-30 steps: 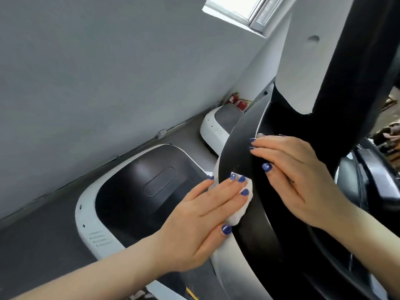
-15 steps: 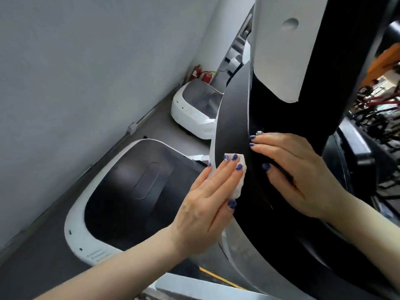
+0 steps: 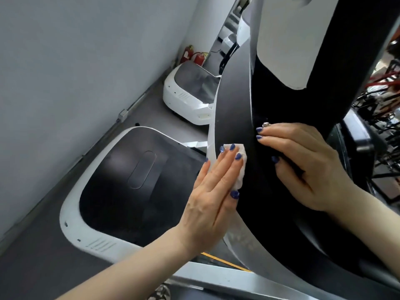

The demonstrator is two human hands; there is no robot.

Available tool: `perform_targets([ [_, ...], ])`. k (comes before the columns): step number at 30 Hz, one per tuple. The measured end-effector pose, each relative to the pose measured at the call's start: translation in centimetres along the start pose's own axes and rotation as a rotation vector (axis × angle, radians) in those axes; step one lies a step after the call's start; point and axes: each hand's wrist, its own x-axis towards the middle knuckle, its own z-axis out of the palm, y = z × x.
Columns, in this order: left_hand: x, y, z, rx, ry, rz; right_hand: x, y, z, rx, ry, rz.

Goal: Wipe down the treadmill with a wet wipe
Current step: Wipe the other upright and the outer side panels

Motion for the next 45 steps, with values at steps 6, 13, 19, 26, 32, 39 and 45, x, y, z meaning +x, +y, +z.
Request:
perform_targets([
  [6,-3.5,1.0,2.2,-0.083,0.037,-0.124,1.3,-0.2,0.2,-0.043,-0.021,-0.061],
  [13,-4.5,3.1,4.8,-0.193,0.230,-0.276,3.5,0.2,0.9,-0.047,-0.121,-0.303],
  [19,-6.2,2.8,7.9,-0.159,0.345,-0.422,4.1,0.4,1.1,-0.021,-0.183,-0.478],
  [26,-11.5,4.6,12.5,-0.111,0.410,-0.260,4.0,0.4,1.1,0.055,-0.230,-0.560],
  [32,-11.4,3.5,13.2,-0.179,0.510,-0.307,4.6,0.8,1.4,0.072,-0.271,-0.571],
  [39,-12.4,2.8,13.9,-0.265,0.522,-0.389,4.5,1.1,1.3,0.076,-0.279,-0.575],
  [45,-10.4,1.4,12.0,-0.406,0.494,-0.531,4.3,1.0,1.2,0.083,-0.296,-0.554],
])
